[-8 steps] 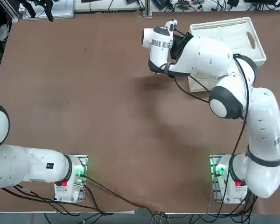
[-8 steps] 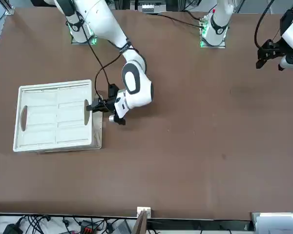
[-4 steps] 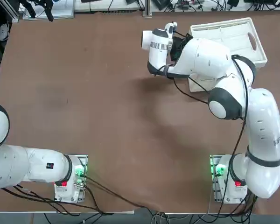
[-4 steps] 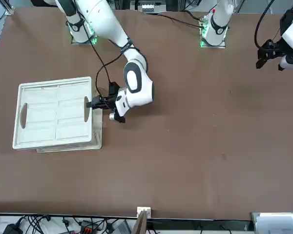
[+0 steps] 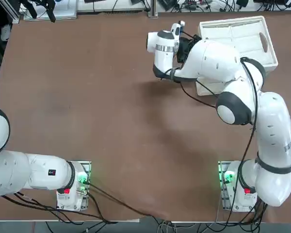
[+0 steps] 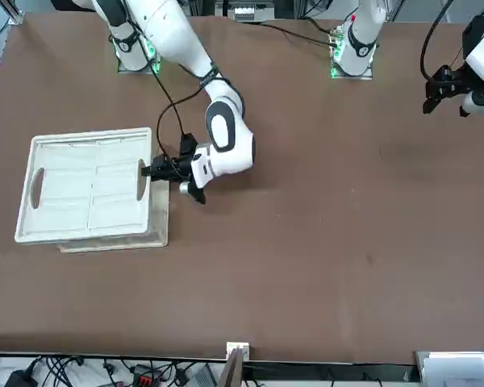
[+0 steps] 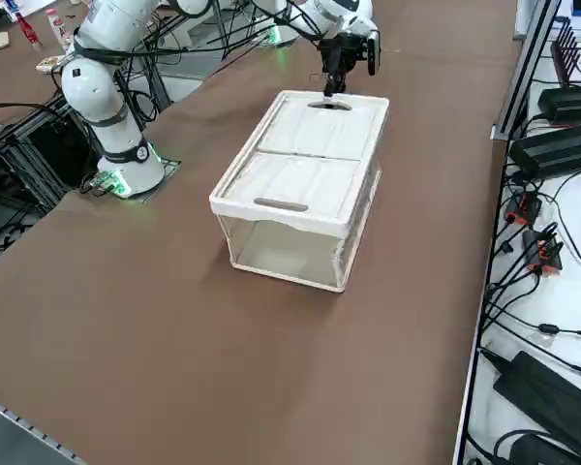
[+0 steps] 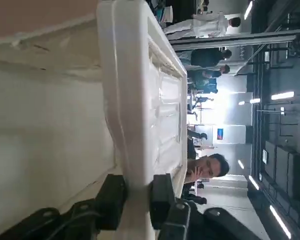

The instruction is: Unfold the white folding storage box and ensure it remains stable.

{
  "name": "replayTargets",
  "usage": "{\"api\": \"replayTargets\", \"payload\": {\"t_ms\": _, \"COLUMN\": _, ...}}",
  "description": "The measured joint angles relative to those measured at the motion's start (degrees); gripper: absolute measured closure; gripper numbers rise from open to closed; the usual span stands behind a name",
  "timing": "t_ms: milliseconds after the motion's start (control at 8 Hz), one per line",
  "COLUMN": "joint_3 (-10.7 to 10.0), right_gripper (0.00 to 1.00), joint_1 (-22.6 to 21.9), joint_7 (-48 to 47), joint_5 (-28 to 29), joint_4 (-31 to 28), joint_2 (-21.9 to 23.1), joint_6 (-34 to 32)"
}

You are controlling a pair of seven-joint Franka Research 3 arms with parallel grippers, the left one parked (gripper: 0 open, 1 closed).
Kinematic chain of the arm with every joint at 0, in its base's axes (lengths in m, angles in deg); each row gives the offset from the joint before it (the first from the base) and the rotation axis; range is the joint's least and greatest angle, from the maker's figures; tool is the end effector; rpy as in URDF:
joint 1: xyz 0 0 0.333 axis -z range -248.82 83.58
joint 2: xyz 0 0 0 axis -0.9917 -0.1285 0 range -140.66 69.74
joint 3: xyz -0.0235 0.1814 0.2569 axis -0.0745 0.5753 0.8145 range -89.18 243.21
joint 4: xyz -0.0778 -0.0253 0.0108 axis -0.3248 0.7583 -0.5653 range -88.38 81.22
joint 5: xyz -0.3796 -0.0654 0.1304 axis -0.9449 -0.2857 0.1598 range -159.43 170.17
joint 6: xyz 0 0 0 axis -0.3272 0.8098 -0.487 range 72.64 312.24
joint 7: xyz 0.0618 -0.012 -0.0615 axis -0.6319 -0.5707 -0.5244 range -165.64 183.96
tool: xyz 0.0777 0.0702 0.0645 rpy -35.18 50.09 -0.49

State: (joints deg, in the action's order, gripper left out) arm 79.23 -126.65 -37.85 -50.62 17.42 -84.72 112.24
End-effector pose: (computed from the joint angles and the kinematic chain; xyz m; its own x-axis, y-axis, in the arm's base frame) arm 0.5505 0.3870 0.2612 0.9948 0.0820 0.0603 -0.0377 -0.2543 0.9664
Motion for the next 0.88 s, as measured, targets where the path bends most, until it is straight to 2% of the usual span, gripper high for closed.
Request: {"api": "replayTargets", "payload": {"t_ms": 875, "joint_3": -0.02, "right_gripper": 0.70, "joint_1": 0.01, "joint_7": -1.06, "joint_5": -0.21, "joint_4": 0.01, "joint_2": 0.00, "joint_6": 0.31}}
